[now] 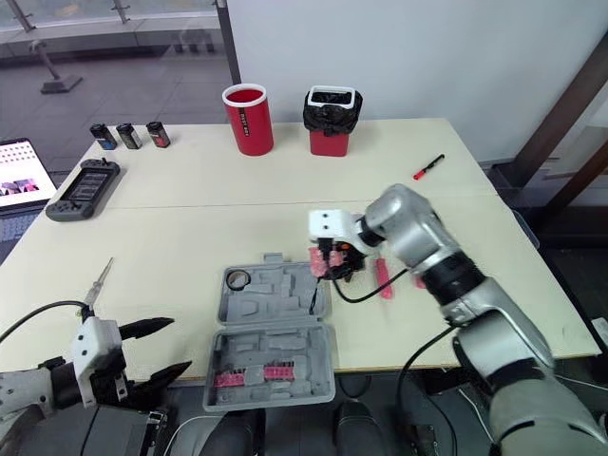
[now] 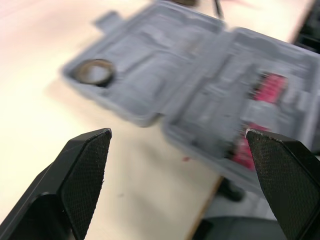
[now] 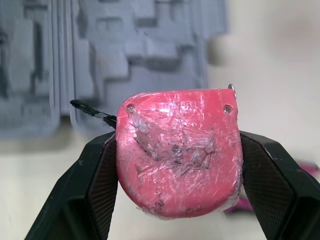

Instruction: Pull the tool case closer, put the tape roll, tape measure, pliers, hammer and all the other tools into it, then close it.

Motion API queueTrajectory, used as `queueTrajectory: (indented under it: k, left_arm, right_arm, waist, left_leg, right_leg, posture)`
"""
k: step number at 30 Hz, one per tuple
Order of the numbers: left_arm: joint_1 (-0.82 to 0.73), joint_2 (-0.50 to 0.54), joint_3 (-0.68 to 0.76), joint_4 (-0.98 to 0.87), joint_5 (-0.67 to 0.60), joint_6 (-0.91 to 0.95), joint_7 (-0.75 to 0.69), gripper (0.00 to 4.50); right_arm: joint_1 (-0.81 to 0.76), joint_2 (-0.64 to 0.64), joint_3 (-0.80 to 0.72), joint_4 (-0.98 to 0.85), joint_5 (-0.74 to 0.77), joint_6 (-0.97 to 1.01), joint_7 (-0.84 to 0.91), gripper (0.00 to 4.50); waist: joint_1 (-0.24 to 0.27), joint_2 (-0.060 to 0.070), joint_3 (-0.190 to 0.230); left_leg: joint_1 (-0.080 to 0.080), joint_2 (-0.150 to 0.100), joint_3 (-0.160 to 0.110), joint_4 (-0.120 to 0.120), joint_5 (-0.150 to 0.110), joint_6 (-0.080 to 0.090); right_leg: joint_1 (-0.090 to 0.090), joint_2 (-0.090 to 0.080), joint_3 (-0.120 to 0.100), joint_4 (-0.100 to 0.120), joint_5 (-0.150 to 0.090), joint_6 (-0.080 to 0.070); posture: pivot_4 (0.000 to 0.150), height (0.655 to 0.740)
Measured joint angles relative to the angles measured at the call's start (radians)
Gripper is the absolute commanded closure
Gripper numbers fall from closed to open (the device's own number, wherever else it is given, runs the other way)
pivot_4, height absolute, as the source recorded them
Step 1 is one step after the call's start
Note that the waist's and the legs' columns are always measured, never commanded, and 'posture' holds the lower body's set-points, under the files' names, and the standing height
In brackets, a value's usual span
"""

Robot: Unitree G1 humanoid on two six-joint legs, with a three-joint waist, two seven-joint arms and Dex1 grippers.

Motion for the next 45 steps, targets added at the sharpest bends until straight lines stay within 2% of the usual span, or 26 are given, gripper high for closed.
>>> queueTrajectory:
  k: [8, 15, 24, 26, 28, 37, 42, 43, 44, 45]
  left_arm:
    - [0.053, -0.125, 0.008, -0.047, 0.001, -0.055, 0.106, 0.0]
    - [0.128, -0.145, 0.01, -0.073, 0.036, -0.075, 0.158, 0.0]
    - [0.15, -0.14, 0.005, -0.102, 0.035, -0.057, 0.165, 0.0]
    - [0.146, -0.139, 0.005, -0.102, 0.035, -0.053, 0.166, 0.0]
    - [0.144, -0.133, -0.001, -0.103, 0.035, -0.047, 0.165, 0.0]
    - [0.118, -0.117, -0.008, -0.105, 0.024, -0.009, 0.15, 0.0]
    - [0.084, -0.105, -0.008, -0.104, 0.017, 0.006, 0.146, 0.0]
    - [0.073, -0.104, -0.008, -0.103, 0.01, 0.012, 0.146, 0.0]
    - [0.066, -0.104, -0.008, -0.102, 0.001, 0.014, 0.145, 0.0]
    - [0.057, -0.103, -0.008, -0.101, -0.004, 0.017, 0.143, 0.0]
  right_arm:
    - [-0.073, 0.129, 0.111, 0.22, -0.099, -0.112, -0.057, 1.5]
    - [-0.079, 0.221, 0.128, 0.383, -0.154, -0.21, -0.144, 1.5]
    - [-0.089, 0.259, 0.113, 0.44, -0.165, -0.257, -0.18, 1.5]
    - [-0.089, 0.259, 0.107, 0.44, -0.166, -0.256, -0.184, 0.48]
    - [-0.088, 0.256, 0.104, 0.429, -0.166, -0.256, -0.183, 0.04]
    - [-0.071, 0.153, 0.004, 0.157, -0.111, -0.151, -0.105, 0.04]
    - [0.038, 0.156, -0.121, 0.135, 0.004, -0.247, -0.155, 0.04]
    - [0.058, 0.159, -0.145, 0.137, 0.03, -0.265, -0.162, 0.45]
    - [0.066, 0.161, -0.157, 0.144, 0.047, -0.276, -0.163, 0.6]
    - [0.07, 0.165, -0.171, 0.159, 0.07, -0.281, -0.158, 0.95]
  waist:
    - [-0.009, 0.0, 0.0]
    - [-0.007, 0.0, 0.0]
    - [-0.01, 0.0, 0.0]
    - [-0.01, 0.0, 0.0]
    - [-0.009, 0.0, 0.0]
    - [-0.007, 0.0, 0.0]
    - [-0.007, 0.0, 0.0]
    - [-0.007, 0.0, 0.0]
    - [-0.007, 0.0, 0.0]
    - [-0.008, 0.0, 0.0]
  left_leg:
    - [0.001, 0.0, 0.0, 0.0, 0.0, 0.0]
    - [0.001, 0.0, 0.0, 0.0, 0.0, 0.0]
    - [0.001, 0.0, 0.0, 0.0, 0.0, 0.0]
    - [0.001, 0.0, 0.0, 0.0, 0.0, 0.0]
    - [0.001, 0.0, 0.0, 0.0, 0.0, 0.0]
    - [0.001, 0.0, 0.0, 0.0, 0.0, 0.0]
    - [0.001, 0.0, 0.0, 0.0, 0.0, 0.0]
    - [0.001, 0.0, 0.0, 0.0, 0.0, 0.0]
    - [0.001, 0.0, 0.0, 0.0, 0.0, 0.0]
    - [0.001, 0.0, 0.0, 0.0, 0.0, 0.0]
  right_leg:
    - [0.0, 0.0, 0.0, 0.001, 0.0, 0.0]
    - [0.0, 0.0, 0.0, 0.001, 0.0, 0.0]
    - [-0.001, 0.001, 0.0, 0.002, 0.0, 0.0]
    - [-0.001, 0.0, 0.0, 0.002, 0.0, 0.0]
    - [-0.001, 0.0, 0.0, 0.002, 0.0, 0.0]
    - [-0.001, 0.0, 0.0, 0.002, 0.0, 0.0]
    - [-0.001, 0.0, 0.0, 0.002, 0.0, 0.0]
    - [-0.001, 0.0, 0.0, 0.002, 0.0, 0.0]
    - [-0.001, 0.0, 0.0, 0.002, 0.0, 0.0]
    - [-0.001, 0.0, 0.0, 0.002, 0.0, 0.0]
  posture:
    - [0.15, 0.74]
    - [0.15, 0.74]
    - [0.15, 0.74]
    - [0.15, 0.74]
    - [0.15, 0.74]
    - [0.15, 0.74]
    - [0.15, 0.74]
    - [0.15, 0.74]
    - [0.15, 0.74]
    - [0.15, 0.74]
